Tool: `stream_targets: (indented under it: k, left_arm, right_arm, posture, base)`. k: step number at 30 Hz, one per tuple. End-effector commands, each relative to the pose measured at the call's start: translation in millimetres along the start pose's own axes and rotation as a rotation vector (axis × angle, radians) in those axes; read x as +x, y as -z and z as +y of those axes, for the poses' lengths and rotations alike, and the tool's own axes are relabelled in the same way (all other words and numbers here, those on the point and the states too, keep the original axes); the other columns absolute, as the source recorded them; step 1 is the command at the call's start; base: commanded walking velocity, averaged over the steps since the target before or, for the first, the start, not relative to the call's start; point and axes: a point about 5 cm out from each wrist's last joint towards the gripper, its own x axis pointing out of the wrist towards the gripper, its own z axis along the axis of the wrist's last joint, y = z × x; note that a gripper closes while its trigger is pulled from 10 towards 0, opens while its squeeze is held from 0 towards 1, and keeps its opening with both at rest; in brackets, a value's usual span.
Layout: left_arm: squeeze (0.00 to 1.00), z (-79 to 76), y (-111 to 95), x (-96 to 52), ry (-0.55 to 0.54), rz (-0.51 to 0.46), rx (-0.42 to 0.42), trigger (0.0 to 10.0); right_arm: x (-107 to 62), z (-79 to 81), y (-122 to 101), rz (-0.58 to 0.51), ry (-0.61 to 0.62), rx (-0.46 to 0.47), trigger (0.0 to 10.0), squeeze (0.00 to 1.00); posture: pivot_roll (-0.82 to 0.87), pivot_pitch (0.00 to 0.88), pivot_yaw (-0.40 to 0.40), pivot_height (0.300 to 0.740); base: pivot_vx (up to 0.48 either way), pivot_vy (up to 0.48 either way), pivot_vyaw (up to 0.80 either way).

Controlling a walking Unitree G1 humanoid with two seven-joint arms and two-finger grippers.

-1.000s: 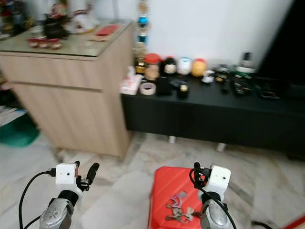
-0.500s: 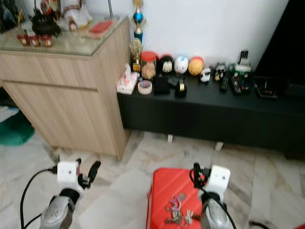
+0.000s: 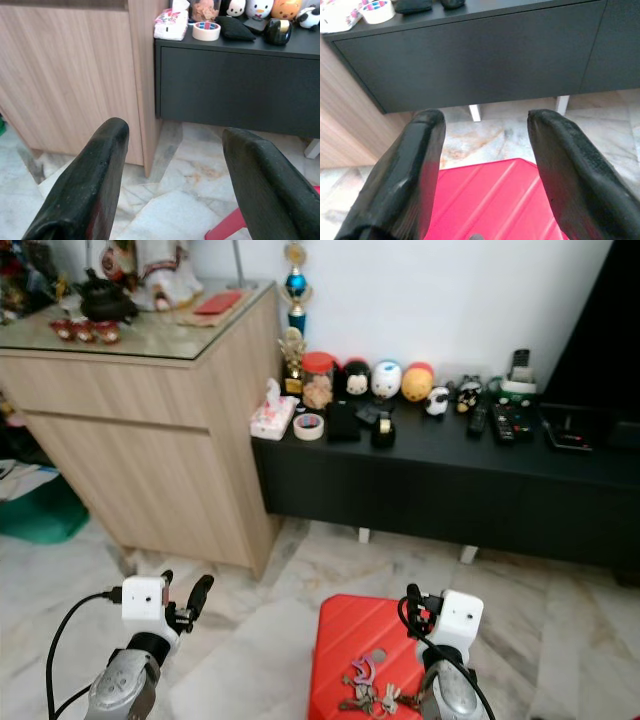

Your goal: Hang keys on a hook

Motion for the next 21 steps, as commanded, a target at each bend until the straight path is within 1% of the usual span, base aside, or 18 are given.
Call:
stream_targets:
  k: [1, 4, 5, 7, 11, 13, 16, 18, 20, 21]
  left_arm:
    - [0.00, -0.4, 1, -0.4, 0.002, -0.003, -0.008, 10.0]
    - [0.00, 0.3, -2, 1.2, -0.005, -0.019, -0.011, 10.0]
    - [0.00, 1.1, -6, 3.0, -0.009, -0.038, -0.009, 10.0]
    - [0.00, 1.6, -9, 4.7, -0.010, -0.052, -0.002, 10.0]
    - [0.00, 3.3, -10, 8.8, -0.007, -0.068, 0.036, 10.0]
    - [0.00, 5.1, -10, 8.5, -0.021, -0.068, 0.032, 10.0]
    - [0.00, 13.0, -9, 4.7, -0.088, -0.079, 0.025, 10.0]
    - [0.00, 14.2, -9, 3.9, -0.095, -0.081, 0.026, 10.0]
    - [0.00, 15.2, -9, 3.2, -0.099, -0.082, 0.027, 10.0]
    - [0.00, 20.2, -10, 1.8, -0.119, -0.084, 0.028, 10.0]
  right_arm:
    - [0.5, -0.3, -7, -0.040, -0.009, -0.011, 10.0, 0.00]
    - [-0.1, -0.6, -9, -0.051, -0.026, -0.038, 10.0, 0.00]
    - [0.1, 0.7, -11, -0.063, -0.050, -0.071, 10.0, 0.00]
    - [0.9, 1.3, -12, -0.067, -0.061, -0.080, 10.0, 0.00]
    - [4.7, -0.6, -18, -0.076, -0.079, -0.108, 10.0, 0.00]
    - [5.2, -0.4, -18, -0.077, -0.081, -0.113, 10.0, 0.00]
    - [7.4, -3.7, -23, -0.084, -0.096, -0.134, 10.0, 0.00]
    - [7.7, -4.5, -24, -0.085, -0.096, -0.138, 10.0, 0.00]
    - [8.1, -5.4, -25, -0.088, -0.095, -0.139, 10.0, 0.00]
    - [9.1, -5.5, -26, -0.092, -0.094, -0.139, 10.0, 0.00]
  posture:
    - [-0.01, 0.000, 0.022, 0.740]
    - [0.00, 0.000, 0.020, 0.740]
    - [0.01, 0.000, 0.014, 0.740]
    - [0.01, 0.000, 0.009, 0.740]
    - [0.05, 0.000, -0.030, 0.740]
    - [0.06, 0.000, -0.046, 0.740]
    - [0.09, 0.000, -0.073, 0.740]
    - [0.11, 0.000, -0.086, 0.740]
    - [0.11, 0.000, -0.086, 0.740]
    - [0.11, 0.000, -0.079, 0.740]
  base:
    - [0.000, 0.000, 0.00]
    - [0.000, 0.000, 0.00]
    - [0.000, 0.000, 0.00]
    - [0.000, 0.000, 0.00]
    - [0.000, 0.000, 0.00]
    - [0.000, 0.000, 0.00]
    - [0.000, 0.000, 0.00]
    - [0.000, 0.000, 0.00]
    - [0.000, 0.000, 0.00]
    - [0.000, 0.000, 0.00]
